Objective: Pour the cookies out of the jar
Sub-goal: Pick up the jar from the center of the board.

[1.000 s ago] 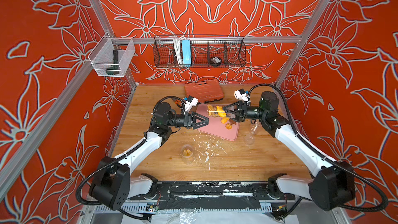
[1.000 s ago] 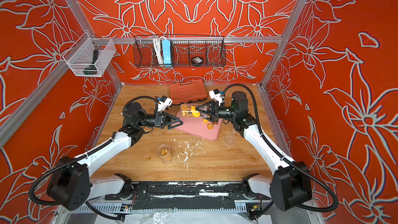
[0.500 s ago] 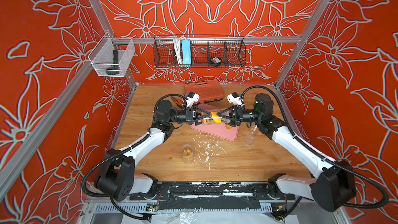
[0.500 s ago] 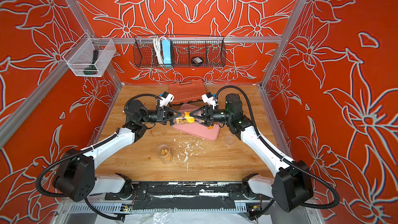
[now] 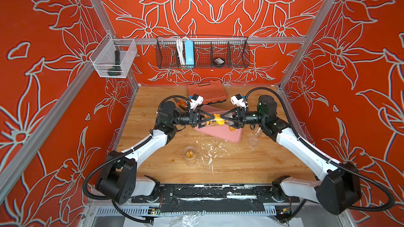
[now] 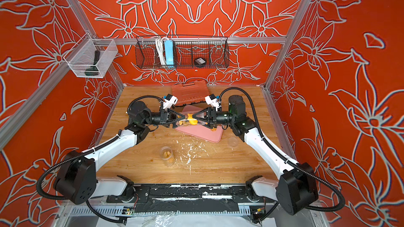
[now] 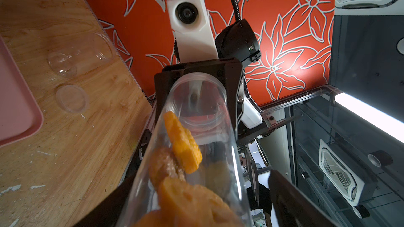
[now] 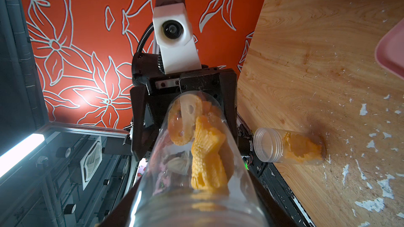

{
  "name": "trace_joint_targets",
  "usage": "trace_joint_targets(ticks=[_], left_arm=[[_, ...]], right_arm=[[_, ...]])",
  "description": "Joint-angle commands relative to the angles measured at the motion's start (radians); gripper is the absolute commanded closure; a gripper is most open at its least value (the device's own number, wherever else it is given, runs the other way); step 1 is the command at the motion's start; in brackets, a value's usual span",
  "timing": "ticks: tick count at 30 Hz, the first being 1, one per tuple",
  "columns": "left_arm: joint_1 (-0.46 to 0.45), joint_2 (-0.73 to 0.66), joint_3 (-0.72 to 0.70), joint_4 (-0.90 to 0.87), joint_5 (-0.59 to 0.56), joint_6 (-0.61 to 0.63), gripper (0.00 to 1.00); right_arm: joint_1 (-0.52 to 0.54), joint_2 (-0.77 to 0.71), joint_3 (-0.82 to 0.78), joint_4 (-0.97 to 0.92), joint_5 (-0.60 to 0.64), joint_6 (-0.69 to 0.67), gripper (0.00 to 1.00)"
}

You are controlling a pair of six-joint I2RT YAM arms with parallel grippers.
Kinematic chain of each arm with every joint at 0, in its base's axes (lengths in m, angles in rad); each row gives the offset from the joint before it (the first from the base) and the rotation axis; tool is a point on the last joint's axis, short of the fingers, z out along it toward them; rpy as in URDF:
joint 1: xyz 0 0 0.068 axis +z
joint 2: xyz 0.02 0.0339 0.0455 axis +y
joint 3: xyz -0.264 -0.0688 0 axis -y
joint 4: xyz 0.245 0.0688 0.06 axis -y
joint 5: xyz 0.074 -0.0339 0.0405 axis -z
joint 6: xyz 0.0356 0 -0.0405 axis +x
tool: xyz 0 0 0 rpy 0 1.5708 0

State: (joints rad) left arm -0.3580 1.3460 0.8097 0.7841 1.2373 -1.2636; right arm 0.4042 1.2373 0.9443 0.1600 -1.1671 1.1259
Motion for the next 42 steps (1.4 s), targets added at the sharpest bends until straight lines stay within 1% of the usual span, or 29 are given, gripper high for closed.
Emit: trace_joint_targets(ticks=[1, 7, 15, 24, 27, 31, 34, 38, 42], left_arm=[[-0.006, -0.012, 0.021, 0.006, 0.030, -0.008, 0.12], [-0.006, -0.011, 0.022, 0.009, 0.027, -0.018, 0.21], [-0.005, -0.015, 0.009, 0.027, 0.027, -0.036, 0.25], [-0.007, -0.010, 0.003, 0.047, 0.028, -0.056, 0.34], [-0.007, -0.008, -0.001, 0.062, 0.028, -0.066, 0.34], [-0.006, -0.005, -0.004, 0.063, 0.028, -0.068, 0.38], [-0.007, -0.002, -0.006, 0.064, 0.028, -0.070, 0.39], [-0.006, -0.001, -0.009, 0.064, 0.030, -0.067, 0.39], [-0.006, 0.000, -0.012, 0.053, 0.034, -0.053, 0.40]], right_arm=[[0.011, -0.021, -0.015, 0.007, 0.002, -0.025, 0.41], [0.018, -0.025, -0.015, -0.012, 0.007, -0.044, 0.41], [0.021, -0.029, -0.025, -0.007, 0.014, -0.041, 0.41], [0.022, -0.028, -0.033, -0.010, 0.020, -0.043, 0.40], [0.022, -0.028, -0.033, -0.012, 0.023, -0.043, 0.39], [0.022, -0.030, -0.033, -0.029, 0.032, -0.053, 0.36], [0.022, -0.029, -0.036, -0.032, 0.035, -0.053, 0.34], [0.022, -0.030, -0.033, -0.053, 0.040, -0.068, 0.29], [0.019, -0.033, -0.015, -0.113, 0.041, -0.108, 0.22]])
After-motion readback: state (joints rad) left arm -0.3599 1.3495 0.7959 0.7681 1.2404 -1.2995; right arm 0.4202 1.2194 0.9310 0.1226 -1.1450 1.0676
